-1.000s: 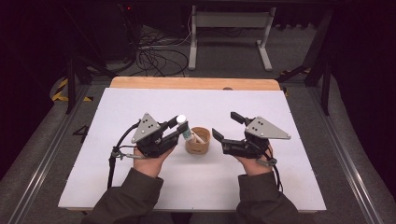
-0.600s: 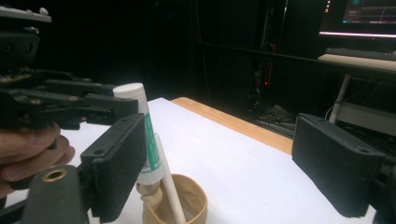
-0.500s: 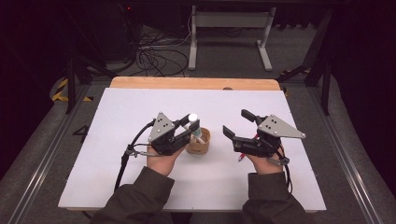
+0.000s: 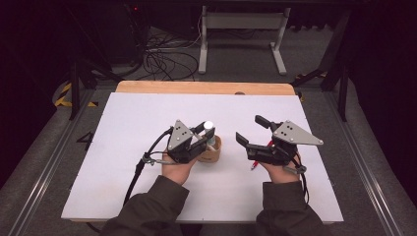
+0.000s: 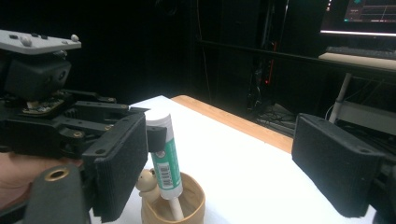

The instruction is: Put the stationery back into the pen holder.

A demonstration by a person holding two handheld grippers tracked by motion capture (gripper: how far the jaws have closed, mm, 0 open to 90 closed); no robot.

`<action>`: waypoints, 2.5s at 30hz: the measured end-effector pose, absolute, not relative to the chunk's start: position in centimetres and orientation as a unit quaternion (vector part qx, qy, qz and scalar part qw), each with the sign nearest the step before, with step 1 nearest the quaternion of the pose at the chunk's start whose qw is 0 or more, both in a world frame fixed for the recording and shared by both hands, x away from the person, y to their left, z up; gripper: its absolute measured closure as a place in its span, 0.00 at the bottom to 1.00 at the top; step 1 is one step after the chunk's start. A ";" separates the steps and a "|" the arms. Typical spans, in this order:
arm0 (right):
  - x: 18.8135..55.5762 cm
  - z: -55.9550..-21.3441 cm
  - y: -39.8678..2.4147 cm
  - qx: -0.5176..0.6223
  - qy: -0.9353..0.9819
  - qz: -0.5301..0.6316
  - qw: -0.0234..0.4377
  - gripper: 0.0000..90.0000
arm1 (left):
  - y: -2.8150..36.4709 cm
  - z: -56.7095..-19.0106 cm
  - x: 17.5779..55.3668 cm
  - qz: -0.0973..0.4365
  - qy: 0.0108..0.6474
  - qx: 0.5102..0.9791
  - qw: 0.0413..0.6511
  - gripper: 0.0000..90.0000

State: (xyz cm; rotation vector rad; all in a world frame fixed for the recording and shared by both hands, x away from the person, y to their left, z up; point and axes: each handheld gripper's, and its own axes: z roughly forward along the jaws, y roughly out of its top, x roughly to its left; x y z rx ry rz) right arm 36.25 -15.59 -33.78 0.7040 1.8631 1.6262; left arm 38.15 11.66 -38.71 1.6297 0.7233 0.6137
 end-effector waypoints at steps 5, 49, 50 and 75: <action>36.3 -33.8 -15.6 0.262 0.696 0.607 0.279 0.21 | 11.4 -39.2 38.5 0.260 0.314 0.705 0.580 0.72; 36.4 -33.8 -16.4 0.264 0.703 0.601 0.274 0.21 | 10.6 -39.3 38.6 0.249 0.325 0.698 0.588 0.54; 36.4 -33.8 -16.4 0.264 0.703 0.600 0.274 0.21 | 10.6 -39.2 38.5 0.250 0.323 0.699 0.587 0.54; 36.2 -33.4 -17.4 0.267 0.695 0.603 0.287 0.22 | 8.4 -38.2 37.3 0.223 0.302 0.709 0.597 0.45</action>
